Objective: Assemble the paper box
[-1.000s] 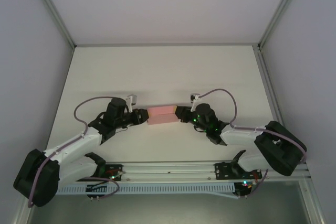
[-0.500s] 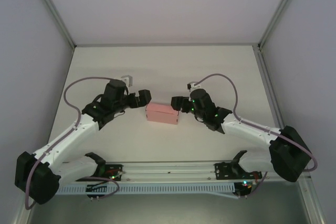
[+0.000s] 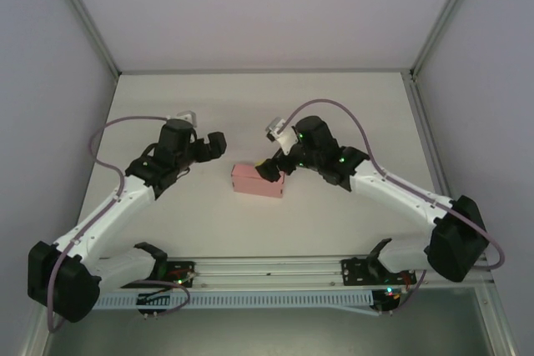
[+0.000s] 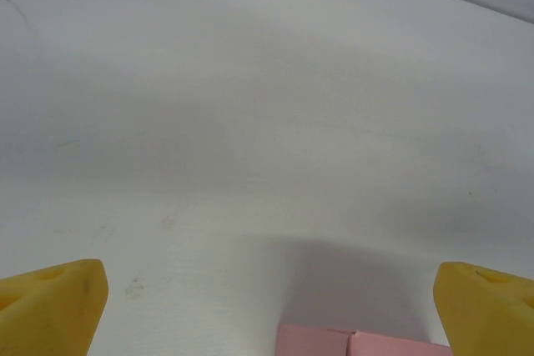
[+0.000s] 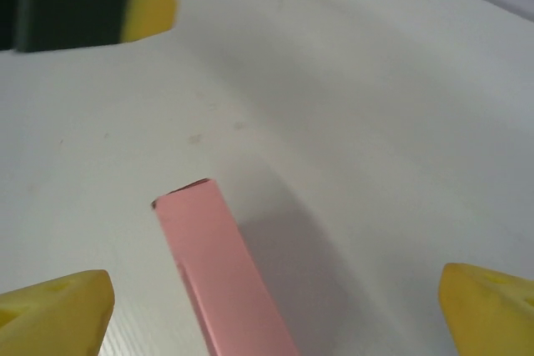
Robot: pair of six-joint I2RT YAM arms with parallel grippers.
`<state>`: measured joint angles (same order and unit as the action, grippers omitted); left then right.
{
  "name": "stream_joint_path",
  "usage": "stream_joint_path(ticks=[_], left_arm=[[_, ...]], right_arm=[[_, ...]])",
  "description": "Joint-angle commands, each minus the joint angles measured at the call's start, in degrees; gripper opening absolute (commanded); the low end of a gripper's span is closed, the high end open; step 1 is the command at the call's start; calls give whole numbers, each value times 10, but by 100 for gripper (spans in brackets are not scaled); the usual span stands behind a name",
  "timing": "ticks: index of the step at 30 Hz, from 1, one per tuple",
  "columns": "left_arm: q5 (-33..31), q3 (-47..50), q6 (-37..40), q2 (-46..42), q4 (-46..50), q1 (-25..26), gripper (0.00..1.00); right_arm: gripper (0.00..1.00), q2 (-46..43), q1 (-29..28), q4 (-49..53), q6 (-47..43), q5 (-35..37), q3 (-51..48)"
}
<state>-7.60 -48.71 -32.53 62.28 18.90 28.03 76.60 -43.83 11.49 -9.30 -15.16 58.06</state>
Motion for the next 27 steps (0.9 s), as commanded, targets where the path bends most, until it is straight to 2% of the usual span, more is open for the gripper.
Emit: stream_joint_path(ticks=[1,8,10,27], left_arm=[[-15,-1,20,-15,-1,-8,100],[-17,14,28,-27,4,-22,100],[-16,16,28,-27,6,-24,100],[-4,37,32,-26,0,-30,100]], right_arm=[[100,45,-4,127,-149,-82,53],[100,159,-32,251,-220,-56,155],[100,185,-37,266,-223,-31,175],[100,308,-59,342,-252,2,266]])
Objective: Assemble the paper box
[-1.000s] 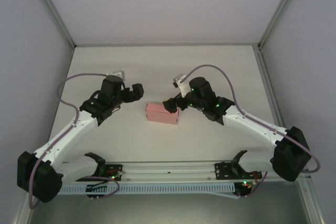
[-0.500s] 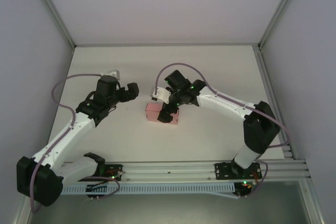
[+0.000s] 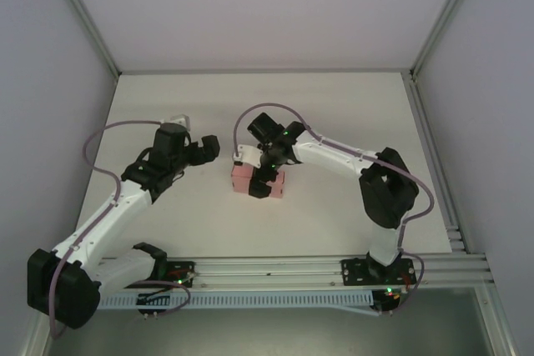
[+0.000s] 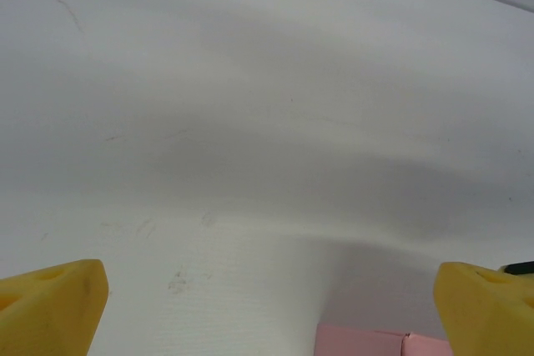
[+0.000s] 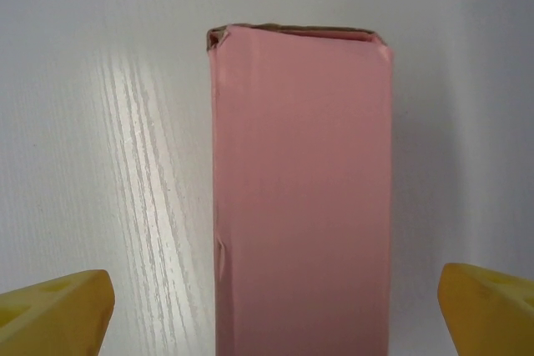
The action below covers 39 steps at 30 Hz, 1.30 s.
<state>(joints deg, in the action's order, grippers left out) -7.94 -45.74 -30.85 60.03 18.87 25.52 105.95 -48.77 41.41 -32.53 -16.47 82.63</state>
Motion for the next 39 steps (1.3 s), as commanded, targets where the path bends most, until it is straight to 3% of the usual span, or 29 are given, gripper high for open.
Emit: stream_joint_path(ticks=[1,4,7,14,21,25,28,29,31,34,39], left_arm=[[-1,8,15,-4,-1,-6,100],[0,8,16,-2,-1,-6,100],[-3,9,15,-1,1,-7,100],[-10,22,10,-3,-1,-9,100],[-11,23,13,-9,1,-10,100],[-17,24,14,-14,2,-10,100],[-23,26,12,-18,2,-10,100],[-26,27,11,-18,1,-11,100],[-28,28,11,-19,0,-12,100],[-28,31,12,-19,-3,-14,100],[-28,28,11,-18,-4,-17,100]], right_arm=[[100,18,-10,42,-19,20,22],[96,21,-11,26,-16,37,15],[85,21,-11,10,-16,47,10],[34,26,-13,16,-25,66,1],[30,2,-17,16,-36,111,3],[30,-42,-31,-41,-63,238,-12],[27,-80,-35,-142,-113,348,-53],[31,-93,-35,-184,-152,374,-75],[29,-116,-35,-302,-221,417,-134],[32,-134,-30,-455,-324,423,-213],[34,-102,-6,-507,-357,402,-242]])
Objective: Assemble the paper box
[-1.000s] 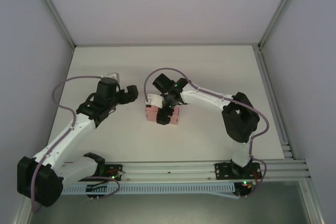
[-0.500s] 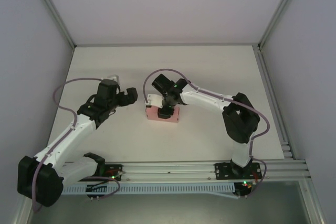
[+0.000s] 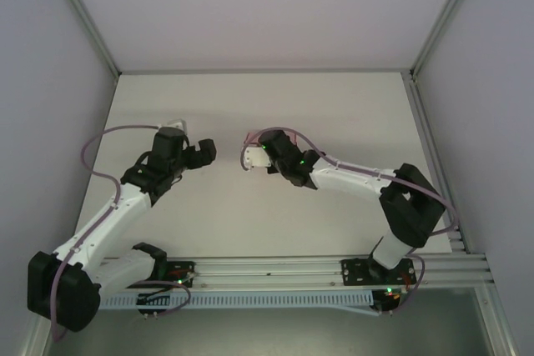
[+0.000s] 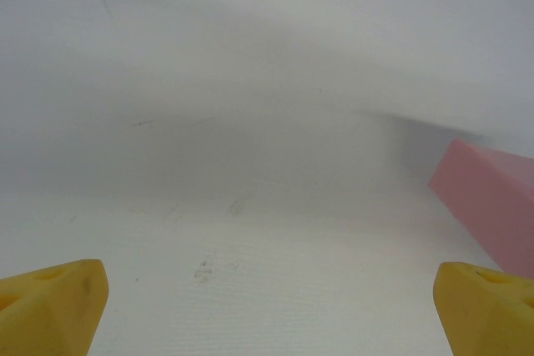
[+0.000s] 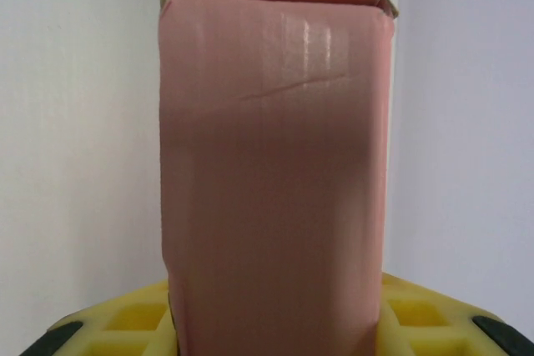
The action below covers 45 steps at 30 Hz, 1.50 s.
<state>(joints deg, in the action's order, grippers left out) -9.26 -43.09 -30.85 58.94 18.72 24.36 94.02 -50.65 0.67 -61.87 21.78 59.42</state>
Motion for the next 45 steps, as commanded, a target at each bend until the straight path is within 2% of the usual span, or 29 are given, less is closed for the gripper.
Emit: stream_joint_path(ticks=[1,5,9,14,17,19,21,24,29,33,37,40,42,45], left_arm=[[-15,3,11,-8,-3,-5,100],[-17,5,10,-8,-3,-6,100],[-19,3,10,-7,-1,-7,100],[-19,4,10,-10,1,-7,100],[-18,6,9,-11,-1,-6,100],[-13,7,8,-11,-1,-7,100],[-10,6,9,-12,-2,-6,100],[-10,6,12,-11,-6,-7,100],[-5,1,24,-12,-8,-7,100],[-6,1,34,-19,-16,-7,100],[-11,0,55,-33,-40,-7,100],[-42,0,81,-46,-66,-8,100],[-71,1,103,-55,-91,-7,100],[-135,16,132,-64,-151,-8,100]], right_arm=[[33,27,15,-116,-69,20,-18],[33,48,17,-197,-78,5,-64],[42,64,18,-190,-53,3,-82],[45,66,21,-176,-24,-12,-103],[63,56,20,-72,13,-38,-78],[83,49,20,-6,34,-61,-60],[99,38,21,17,43,-78,-60],[100,17,21,39,60,-110,-59],[100,-21,21,168,91,-192,-5],[100,-70,23,211,107,-224,21],[100,-145,44,169,123,-268,9],[100,-203,71,97,157,-292,-19],[100,-231,90,48,194,-266,-37],[100,-256,132,-30,321,-165,-59]])
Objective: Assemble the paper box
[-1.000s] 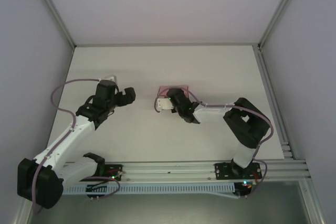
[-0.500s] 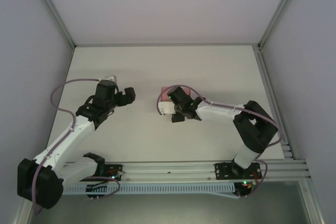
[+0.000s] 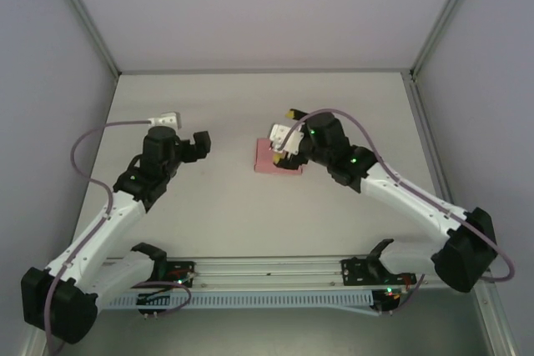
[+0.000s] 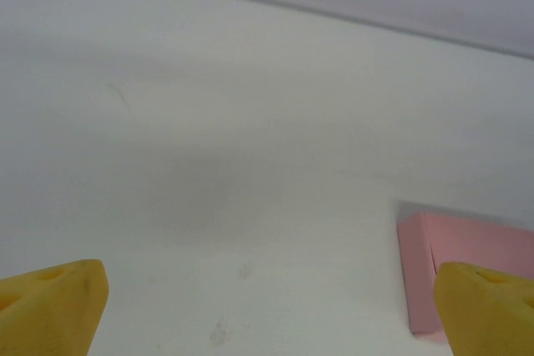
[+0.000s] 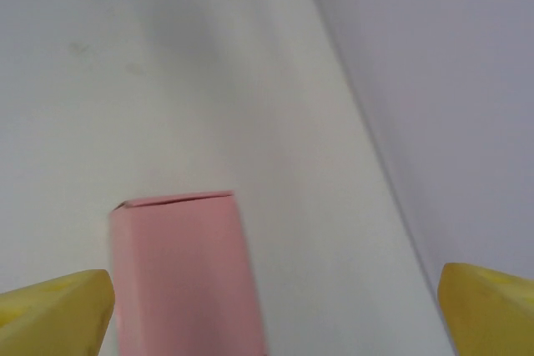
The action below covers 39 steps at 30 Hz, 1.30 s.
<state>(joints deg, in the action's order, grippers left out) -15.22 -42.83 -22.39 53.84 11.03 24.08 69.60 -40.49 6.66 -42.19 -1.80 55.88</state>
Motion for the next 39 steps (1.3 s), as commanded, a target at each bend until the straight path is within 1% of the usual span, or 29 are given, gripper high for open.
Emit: stream_joint_path(ticks=[1,3,5,7,8,10,12,13,17,20,22,24,25,26,27,28,29,30,31,32,33,35,37,39], left_arm=[[-94,25,62,-15,-106,-6,100],[-110,66,114,-16,-191,-15,100],[-119,106,148,-17,-261,-31,100],[-122,145,161,-19,-327,-53,100],[-117,163,172,-19,-355,-65,100],[-102,195,215,-11,-405,-86,100],[-100,230,228,11,-460,-111,100],[-86,247,222,21,-487,-126,100],[6,305,195,76,-588,-193,100],[15,326,179,139,-662,-216,100],[18,320,180,190,-691,-228,100],[44,298,180,213,-683,-237,100],[59,291,192,227,-693,-241,100],[61,282,198,236,-690,-242,100],[60,286,201,256,-720,-245,100],[64,298,195,289,-772,-253,100],[82,301,209,306,-799,-250,100],[102,297,218,317,-793,-247,100],[96,292,221,347,-821,-246,100],[100,294,229,345,-825,-240,100],[104,284,225,336,-790,-242,100],[99,286,230,344,-806,-239,100],[98,286,230,345,-806,-239,100],[99,286,230,344,-805,-239,100]], right_arm=[[100,-18,50,-106,178,102,-28],[100,-31,99,-122,284,160,-44],[100,-44,149,-123,370,202,-69],[100,-55,194,-138,421,222,-108],[100,-61,214,-149,428,215,-132],[100,-68,236,-191,422,213,-182],[100,-66,255,-253,419,222,-228],[100,-61,263,-284,415,221,-245],[100,-15,291,-399,406,212,-293],[100,17,298,-457,407,212,-312],[100,46,302,-520,401,216,-331],[100,72,304,-591,390,224,-350],[100,78,303,-614,381,224,-356],[100,78,304,-625,378,224,-359],[100,81,306,-643,376,222,-364],[100,89,308,-671,371,222,-372],[100,93,310,-688,368,223,-375],[100,99,313,-700,363,221,-377],[100,110,315,-714,358,217,-375],[100,122,316,-726,350,215,-372],[100,133,317,-733,344,210,-370],[100,183,323,-787,345,210,-368],[100,248,326,-851,378,231,-364],[100,286,326,-903,386,199,-370]])
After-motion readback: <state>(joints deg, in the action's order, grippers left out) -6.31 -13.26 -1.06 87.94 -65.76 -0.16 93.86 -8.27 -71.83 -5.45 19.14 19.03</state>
